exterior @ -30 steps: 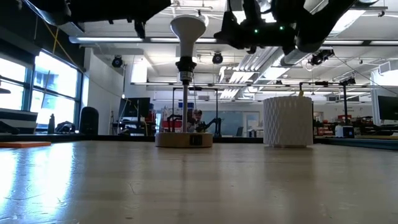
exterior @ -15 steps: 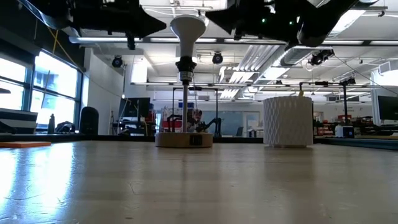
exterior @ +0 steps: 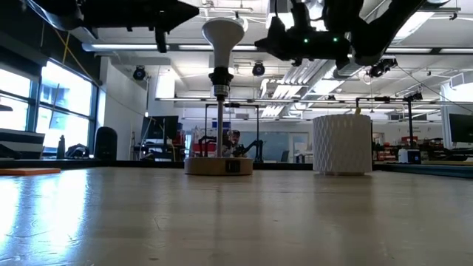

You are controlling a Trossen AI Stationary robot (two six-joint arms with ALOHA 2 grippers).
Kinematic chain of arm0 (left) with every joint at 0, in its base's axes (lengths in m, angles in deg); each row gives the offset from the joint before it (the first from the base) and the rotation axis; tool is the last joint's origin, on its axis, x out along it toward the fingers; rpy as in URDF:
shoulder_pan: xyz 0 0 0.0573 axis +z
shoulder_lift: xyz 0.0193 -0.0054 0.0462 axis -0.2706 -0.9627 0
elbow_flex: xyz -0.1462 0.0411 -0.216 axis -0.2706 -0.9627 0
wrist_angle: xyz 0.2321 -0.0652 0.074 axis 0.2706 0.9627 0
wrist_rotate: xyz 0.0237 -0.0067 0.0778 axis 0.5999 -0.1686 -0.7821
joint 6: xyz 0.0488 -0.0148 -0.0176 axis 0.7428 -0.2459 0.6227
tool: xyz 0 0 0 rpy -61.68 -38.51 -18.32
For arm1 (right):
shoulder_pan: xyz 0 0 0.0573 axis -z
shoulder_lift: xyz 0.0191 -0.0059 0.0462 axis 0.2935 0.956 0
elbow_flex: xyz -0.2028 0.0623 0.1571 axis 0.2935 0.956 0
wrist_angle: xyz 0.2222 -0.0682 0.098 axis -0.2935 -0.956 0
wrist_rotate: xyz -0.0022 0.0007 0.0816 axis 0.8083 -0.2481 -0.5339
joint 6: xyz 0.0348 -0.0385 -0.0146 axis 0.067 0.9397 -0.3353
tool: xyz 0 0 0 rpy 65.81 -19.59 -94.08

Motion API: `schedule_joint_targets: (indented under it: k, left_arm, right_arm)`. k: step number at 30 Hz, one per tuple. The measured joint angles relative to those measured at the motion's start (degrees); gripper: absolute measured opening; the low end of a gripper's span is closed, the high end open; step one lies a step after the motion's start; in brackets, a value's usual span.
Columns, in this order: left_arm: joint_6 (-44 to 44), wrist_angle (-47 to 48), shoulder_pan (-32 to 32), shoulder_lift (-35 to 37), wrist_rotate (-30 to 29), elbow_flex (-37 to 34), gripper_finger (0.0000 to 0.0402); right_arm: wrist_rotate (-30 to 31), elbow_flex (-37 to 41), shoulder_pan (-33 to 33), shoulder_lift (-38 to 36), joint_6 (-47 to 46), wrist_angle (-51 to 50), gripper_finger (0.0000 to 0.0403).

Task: Screw lightbulb
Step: Remove the lightbulb from the brown lamp

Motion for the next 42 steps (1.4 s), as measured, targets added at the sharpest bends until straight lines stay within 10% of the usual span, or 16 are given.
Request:
schedule_joint_targets:
  k: [5, 9, 25, 28, 34, 42]
  left_arm:
    - [5.5, 5.9, 3.3, 2.4, -10.0, 0.0, 0.0000]
    - [4.1, 4.3, 6.9, 0.1, -5.4, 0.0, 0.0000]
    - [-4.9, -5.6, 1.2, -4.1, 10.7, 0.0, 0.0000]
    - [-2.9, -1.0, 1.3, -2.3, 6.9, 0.0, 0.0000]
    - [4.3, 7.1, 3.7, -1.4, -4.4, 0.0, 0.0000]
    - [3.6, -5.1, 3.8, -7.3, 1.7, 0.0, 0.0000]
  right_arm:
    - [-22.0, 0.0, 0.9, -0.7, -1.8, 3.4, 0.0000]
    - [-32.1, 0.0, -0.9, -0.8, -1.7, 3.9, 0.0000]
    - [-3.8, 0.0, -1.1, 1.4, -0.2, 3.9, 0.0000]
    - [-4.4, 0.0, -0.8, 0.7, -0.5, 3.9, 0.0000]
    - [-24.4, 0.0, -3.2, 0.0, -1.6, 4.3, 0.0000]
    - [-13.2, 0.0, -5.0, -0.1, 1.3, 1.9, 0.0000]
